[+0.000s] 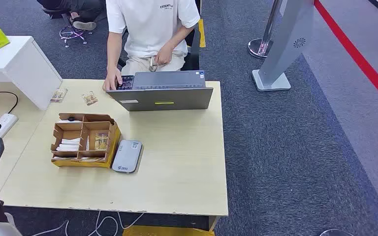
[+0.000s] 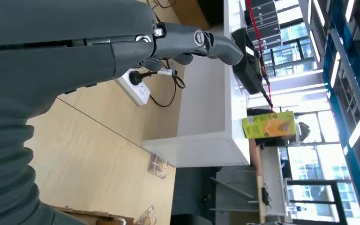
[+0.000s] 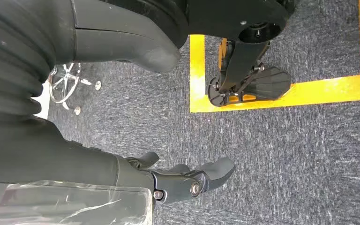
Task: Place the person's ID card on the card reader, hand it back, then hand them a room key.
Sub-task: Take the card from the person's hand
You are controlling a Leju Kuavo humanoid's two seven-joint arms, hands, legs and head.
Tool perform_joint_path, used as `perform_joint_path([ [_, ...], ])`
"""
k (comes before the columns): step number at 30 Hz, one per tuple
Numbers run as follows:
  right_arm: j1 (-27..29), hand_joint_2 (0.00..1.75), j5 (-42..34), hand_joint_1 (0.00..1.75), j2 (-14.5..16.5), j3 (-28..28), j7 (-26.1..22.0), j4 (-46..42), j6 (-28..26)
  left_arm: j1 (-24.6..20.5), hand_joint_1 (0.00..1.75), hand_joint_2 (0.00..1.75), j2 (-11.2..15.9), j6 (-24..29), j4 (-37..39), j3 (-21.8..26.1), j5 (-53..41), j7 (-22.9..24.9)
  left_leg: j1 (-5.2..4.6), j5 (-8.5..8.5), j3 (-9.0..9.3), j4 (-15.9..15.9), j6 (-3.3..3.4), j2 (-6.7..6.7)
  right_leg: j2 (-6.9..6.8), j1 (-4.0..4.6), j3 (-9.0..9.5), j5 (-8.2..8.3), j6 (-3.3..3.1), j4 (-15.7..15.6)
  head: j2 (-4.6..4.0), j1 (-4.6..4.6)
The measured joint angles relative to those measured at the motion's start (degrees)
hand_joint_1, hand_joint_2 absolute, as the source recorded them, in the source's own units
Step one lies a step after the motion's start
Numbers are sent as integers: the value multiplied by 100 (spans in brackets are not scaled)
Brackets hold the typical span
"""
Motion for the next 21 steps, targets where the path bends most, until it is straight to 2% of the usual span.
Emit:
perform_joint_path([
  [2, -3, 175, 19, 0, 0, 0, 4, 1, 7, -39, 0, 175, 39, 58, 0, -134, -141, 73, 0, 0, 0, 0, 0, 0, 0, 0, 0, 0, 0, 0, 0, 0],
  [21, -105, 175, 456, 0, -1, 0, 63, 28, 140, -912, 0, 175, 750, 1122, 253, -2650, -2775, 1505, 0, 2, -1, 2, 1, 7, 8, 0, -3, 4, -2, 1, 0, 0],
])
